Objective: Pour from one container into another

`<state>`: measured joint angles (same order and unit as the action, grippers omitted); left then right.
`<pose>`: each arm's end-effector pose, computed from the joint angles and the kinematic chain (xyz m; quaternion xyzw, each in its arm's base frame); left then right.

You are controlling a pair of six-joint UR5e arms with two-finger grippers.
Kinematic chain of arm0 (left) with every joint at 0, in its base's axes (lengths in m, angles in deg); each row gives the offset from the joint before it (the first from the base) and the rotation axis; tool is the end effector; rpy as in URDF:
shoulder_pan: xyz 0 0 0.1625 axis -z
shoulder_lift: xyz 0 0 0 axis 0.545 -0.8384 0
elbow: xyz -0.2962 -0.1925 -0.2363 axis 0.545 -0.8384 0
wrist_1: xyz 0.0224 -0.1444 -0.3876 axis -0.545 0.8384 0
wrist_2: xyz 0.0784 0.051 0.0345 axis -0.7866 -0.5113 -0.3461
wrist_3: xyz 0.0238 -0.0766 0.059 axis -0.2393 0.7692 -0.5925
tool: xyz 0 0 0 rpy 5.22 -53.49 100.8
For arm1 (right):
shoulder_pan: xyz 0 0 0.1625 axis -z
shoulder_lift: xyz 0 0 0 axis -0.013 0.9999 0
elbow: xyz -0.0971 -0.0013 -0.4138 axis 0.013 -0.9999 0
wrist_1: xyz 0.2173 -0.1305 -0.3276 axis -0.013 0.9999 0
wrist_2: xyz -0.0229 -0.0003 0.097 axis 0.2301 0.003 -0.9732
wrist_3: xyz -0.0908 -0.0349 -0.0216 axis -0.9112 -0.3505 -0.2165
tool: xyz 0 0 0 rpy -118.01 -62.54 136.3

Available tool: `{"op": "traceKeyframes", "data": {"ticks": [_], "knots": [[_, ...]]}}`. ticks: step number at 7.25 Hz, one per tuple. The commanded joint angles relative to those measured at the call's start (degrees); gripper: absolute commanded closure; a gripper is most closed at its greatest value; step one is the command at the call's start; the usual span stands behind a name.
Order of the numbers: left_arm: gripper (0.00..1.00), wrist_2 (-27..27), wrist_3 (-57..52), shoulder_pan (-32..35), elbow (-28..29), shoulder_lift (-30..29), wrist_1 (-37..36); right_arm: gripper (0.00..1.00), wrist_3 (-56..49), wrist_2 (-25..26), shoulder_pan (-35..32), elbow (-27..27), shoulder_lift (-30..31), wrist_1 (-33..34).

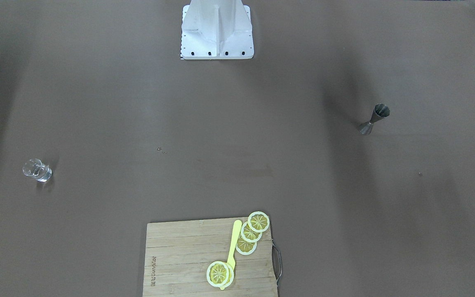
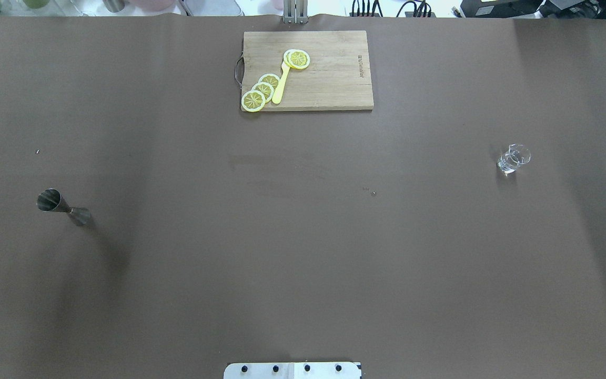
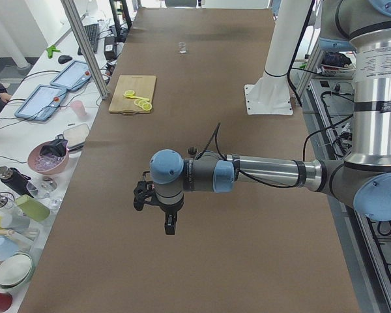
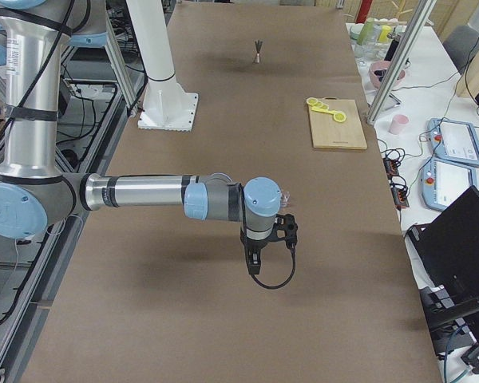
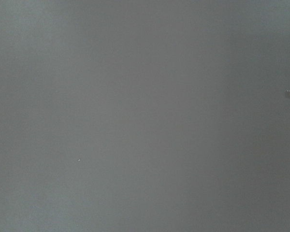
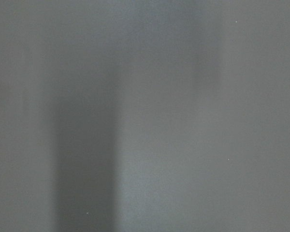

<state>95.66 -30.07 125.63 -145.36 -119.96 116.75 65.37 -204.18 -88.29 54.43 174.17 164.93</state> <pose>-0.0841 -0.4614 0.6259 0.0260 0.3806 -0.0087 0.9243 0.0569 -0.4357 0.6335 0.0006 -0.3745 -0.0402 0.9263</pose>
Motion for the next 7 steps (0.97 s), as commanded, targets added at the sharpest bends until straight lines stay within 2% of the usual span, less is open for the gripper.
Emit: {"op": "traceKeyframes", "data": {"ticks": [1,6,7], "knots": [[0.02,0.0,0.07,0.03,-0.6,-0.21,0.62,0.0,0.0,0.03,0.0,0.0,0.0,-0.06],[0.02,0.35,2.44,-0.06,-1.39,-4.78,1.32,0.0,0.0,0.03,0.0,0.0,0.0,-0.06],[0.02,0.35,3.48,-0.06,-1.74,-4.87,4.28,0.0,0.0,0.03,0.0,0.0,0.0,-0.06]]}}
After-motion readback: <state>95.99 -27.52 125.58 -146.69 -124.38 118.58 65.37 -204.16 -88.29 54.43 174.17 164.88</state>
